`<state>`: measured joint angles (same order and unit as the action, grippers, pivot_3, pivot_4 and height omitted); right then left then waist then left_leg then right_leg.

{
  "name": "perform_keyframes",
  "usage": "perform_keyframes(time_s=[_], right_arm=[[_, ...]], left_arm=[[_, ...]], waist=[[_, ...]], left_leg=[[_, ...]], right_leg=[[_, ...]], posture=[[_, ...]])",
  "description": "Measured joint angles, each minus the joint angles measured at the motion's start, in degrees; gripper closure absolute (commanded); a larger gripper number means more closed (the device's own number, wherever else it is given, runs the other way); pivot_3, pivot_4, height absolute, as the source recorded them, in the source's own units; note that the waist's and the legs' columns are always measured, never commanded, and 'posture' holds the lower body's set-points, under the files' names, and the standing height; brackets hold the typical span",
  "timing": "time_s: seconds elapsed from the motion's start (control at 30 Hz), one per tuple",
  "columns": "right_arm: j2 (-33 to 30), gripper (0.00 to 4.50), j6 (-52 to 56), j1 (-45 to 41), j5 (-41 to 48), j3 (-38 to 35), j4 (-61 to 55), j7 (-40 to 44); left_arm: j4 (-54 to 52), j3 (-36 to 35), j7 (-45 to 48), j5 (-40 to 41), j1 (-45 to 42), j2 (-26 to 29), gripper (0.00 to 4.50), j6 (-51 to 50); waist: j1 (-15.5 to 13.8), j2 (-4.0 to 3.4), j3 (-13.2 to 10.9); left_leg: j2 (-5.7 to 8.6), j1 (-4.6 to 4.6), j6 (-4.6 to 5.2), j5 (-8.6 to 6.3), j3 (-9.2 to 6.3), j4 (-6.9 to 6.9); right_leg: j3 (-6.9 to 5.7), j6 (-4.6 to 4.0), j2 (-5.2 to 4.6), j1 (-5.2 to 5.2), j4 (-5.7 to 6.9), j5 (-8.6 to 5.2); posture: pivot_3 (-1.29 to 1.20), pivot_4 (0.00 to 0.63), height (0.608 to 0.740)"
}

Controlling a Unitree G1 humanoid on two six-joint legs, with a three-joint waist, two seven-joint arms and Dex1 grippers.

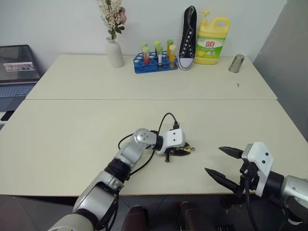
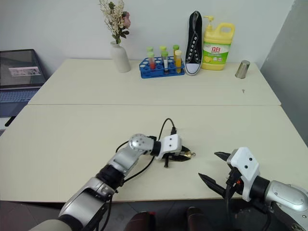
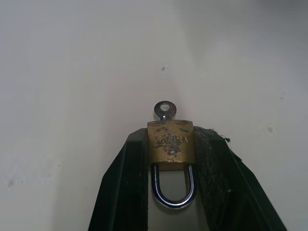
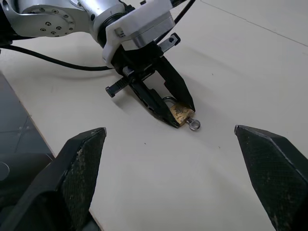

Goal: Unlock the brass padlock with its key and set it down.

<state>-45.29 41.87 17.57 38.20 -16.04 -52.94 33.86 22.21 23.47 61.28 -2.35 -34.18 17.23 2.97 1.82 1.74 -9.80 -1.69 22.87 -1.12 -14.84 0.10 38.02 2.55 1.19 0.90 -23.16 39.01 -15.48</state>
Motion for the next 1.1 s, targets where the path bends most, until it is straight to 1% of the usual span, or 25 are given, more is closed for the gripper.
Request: perform_keyframes(time_s=[0.13, 0.23, 0.37, 0.47, 0.5, 0.57, 0.63, 0.8, 0.93, 1.1], right_arm=[[-1.4, 0.00, -0.4, -5.2, -1.5, 4.1, 4.2, 1.6], [-1.4, 0.00, -1.5, -9.6, -2.5, 6.9, 8.1, 3.4], [-1.2, 0.00, -2.7, -14.5, -3.3, 10.0, 11.9, 5.6], [0.9, 0.00, -2.8, -20.5, -3.0, 13.4, 16.2, 8.0], [1.8, 0.00, -2.8, -23.5, -2.8, 15.0, 18.5, 9.1], [4.2, 0.00, -2.6, -27.6, -1.7, 16.5, 21.6, 10.7], [5.8, 0.00, -2.5, -30.2, -0.9, 18.1, 23.3, 12.3], [9.0, 0.00, 0.1, -35.5, 1.1, 20.1, 27.0, 13.5], [12.2, 0.00, 2.9, -40.3, 2.9, 20.7, 29.3, 13.5], [16.2, 0.00, 5.6, -43.9, 3.9, 22.0, 30.9, 12.3]], left_arm=[[-6.3, -5.8, -0.9, 2.1, 4.9, 6.1, 3.53, 7.5], [-9.9, -8.8, -1.3, 2.7, 7.4, 10.4, 3.53, 14.1], [-11.6, -11.3, -3.3, 2.7, 9.3, 12.7, 3.53, 20.4], [-11.3, -14.6, -7.8, -0.4, 9.1, 15.9, 3.53, 33.1], [-10.8, -16.7, -10.6, -2.8, 8.5, 17.7, 3.53, 40.9], [-9.7, -19.8, -14.7, -6.5, 7.8, 20.2, 3.53, 52.0], [-7.9, -21.2, -18.3, -9.3, 7.5, 20.8, 3.53, 58.4], [-5.6, -21.3, -23.9, -13.0, 7.8, 20.7, 3.53, 63.6], [-6.0, -19.8, -26.0, -14.0, 8.1, 20.7, 3.53, 64.0], [-6.6, -17.5, -27.3, -14.0, 8.1, 20.7, 3.53, 63.6]], waist=[[-0.1, 0.01, 0.0], [-0.3, 0.00, 0.0], [-0.8, 0.03, 0.0], [-0.7, 0.17, -0.1], [-0.5, 0.17, -0.1], [-0.3, 0.15, -0.1], [-0.3, 0.12, -0.1], [-0.6, 0.15, -0.1], [-0.4, 0.14, -0.1], [-0.3, 0.13, -0.1]], left_leg=[[-0.06, 0.00, 0.00, 0.00, 0.05, 0.02], [0.02, 0.02, 0.00, 0.00, 0.07, 0.02], [0.03, 0.05, 0.00, 0.00, 0.05, 0.04], [-0.05, 0.04, 0.00, 0.00, 0.05, 0.04], [-0.06, 0.00, 0.00, 0.00, 0.06, 0.02], [-0.09, -0.02, 0.00, 0.00, 0.07, -0.04], [-0.06, -0.01, 0.00, 0.00, 0.07, -0.05], [0.04, 0.08, 0.01, 0.00, 0.09, 0.01], [-0.02, 0.06, 0.01, 0.00, 0.06, -0.01], [-0.05, 0.06, 0.01, 0.00, 0.02, -0.03]], right_leg=[[0.04, 0.00, -0.11, 0.00, -0.01, 0.00], [0.05, 0.00, -0.21, 0.00, -0.04, 0.00], [0.01, 0.00, -0.24, 0.01, -0.06, 0.00], [0.01, -0.06, -0.21, -0.02, -0.04, 0.04], [0.03, -0.06, -0.22, -0.02, -0.04, 0.04], [0.04, -0.22, -0.30, -0.02, -0.05, 0.13], [-0.02, -0.32, -0.40, -0.02, -0.05, 0.19], [-0.14, -0.33, -0.54, -0.02, -0.06, 0.21], [-0.15, -0.34, -0.54, -0.03, -0.02, 0.22], [-0.17, -0.35, -0.51, -0.05, 0.01, 0.22]], posture=[[0.00, 0.150, 0.740], [0.00, 0.150, 0.740], [0.00, 0.150, 0.740], [0.00, 0.150, 0.740], [0.00, 0.150, 0.740], [0.00, 0.150, 0.740], [0.00, 0.150, 0.740], [0.00, 0.150, 0.740], [0.00, 0.150, 0.740], [0.00, 0.150, 0.740]])
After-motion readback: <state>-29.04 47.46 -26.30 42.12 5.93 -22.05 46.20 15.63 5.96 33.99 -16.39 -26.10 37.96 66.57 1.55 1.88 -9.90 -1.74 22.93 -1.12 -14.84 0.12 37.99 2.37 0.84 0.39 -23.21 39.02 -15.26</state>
